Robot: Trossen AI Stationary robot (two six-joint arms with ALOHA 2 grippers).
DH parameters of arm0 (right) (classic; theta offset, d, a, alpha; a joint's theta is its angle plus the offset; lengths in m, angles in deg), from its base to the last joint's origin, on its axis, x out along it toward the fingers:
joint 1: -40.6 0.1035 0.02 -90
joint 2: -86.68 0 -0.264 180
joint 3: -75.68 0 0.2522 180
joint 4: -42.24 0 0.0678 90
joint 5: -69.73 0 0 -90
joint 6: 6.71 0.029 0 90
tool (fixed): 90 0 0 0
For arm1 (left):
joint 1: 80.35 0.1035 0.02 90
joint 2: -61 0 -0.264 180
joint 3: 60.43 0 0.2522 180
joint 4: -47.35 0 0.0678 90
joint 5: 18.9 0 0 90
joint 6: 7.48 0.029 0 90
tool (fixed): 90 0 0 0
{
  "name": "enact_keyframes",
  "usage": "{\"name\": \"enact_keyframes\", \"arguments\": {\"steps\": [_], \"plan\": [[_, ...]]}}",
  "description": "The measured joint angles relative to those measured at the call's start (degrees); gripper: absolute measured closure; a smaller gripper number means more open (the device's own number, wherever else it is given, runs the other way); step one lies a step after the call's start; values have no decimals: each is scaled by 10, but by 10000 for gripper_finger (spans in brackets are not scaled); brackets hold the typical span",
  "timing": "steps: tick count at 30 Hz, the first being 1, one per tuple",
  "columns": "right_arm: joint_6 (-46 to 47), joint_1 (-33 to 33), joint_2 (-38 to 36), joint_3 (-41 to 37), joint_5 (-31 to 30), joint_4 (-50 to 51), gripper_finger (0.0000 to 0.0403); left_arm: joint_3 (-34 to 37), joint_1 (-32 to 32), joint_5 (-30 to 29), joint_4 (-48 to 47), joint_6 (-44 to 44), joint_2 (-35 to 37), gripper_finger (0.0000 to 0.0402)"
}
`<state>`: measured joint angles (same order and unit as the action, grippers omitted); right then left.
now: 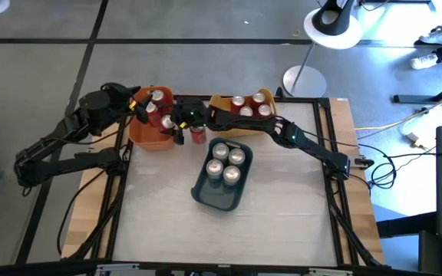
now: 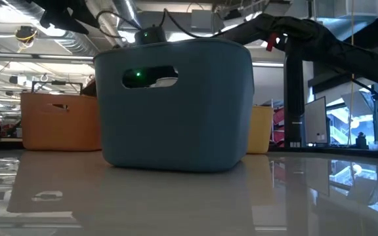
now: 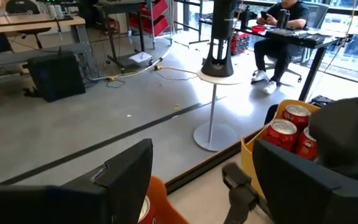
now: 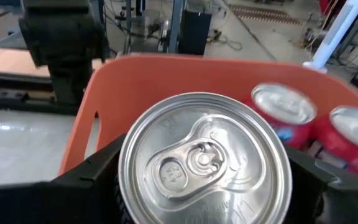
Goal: Sort soda cans
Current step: Adjust the orange soda can inside the orange bin
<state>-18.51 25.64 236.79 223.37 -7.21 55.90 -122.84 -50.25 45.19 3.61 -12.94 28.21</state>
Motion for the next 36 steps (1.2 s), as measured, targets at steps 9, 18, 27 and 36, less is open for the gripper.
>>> {"name": "enact_keyframes", "arguments": {"steps": [9,18,27,36], "plan": [[16,3,7,1,12,31,119,0,0,0,-13,-1,0,137],[13,7,7,1,12,36,51,0,0,0,-15,-6,0,137],[13,8,8,1,13,34,42,0,0,0,-33,-7,0,137],[12,7,3,0,10,38,41,0,0,0,-43,-20,0,137]]}}
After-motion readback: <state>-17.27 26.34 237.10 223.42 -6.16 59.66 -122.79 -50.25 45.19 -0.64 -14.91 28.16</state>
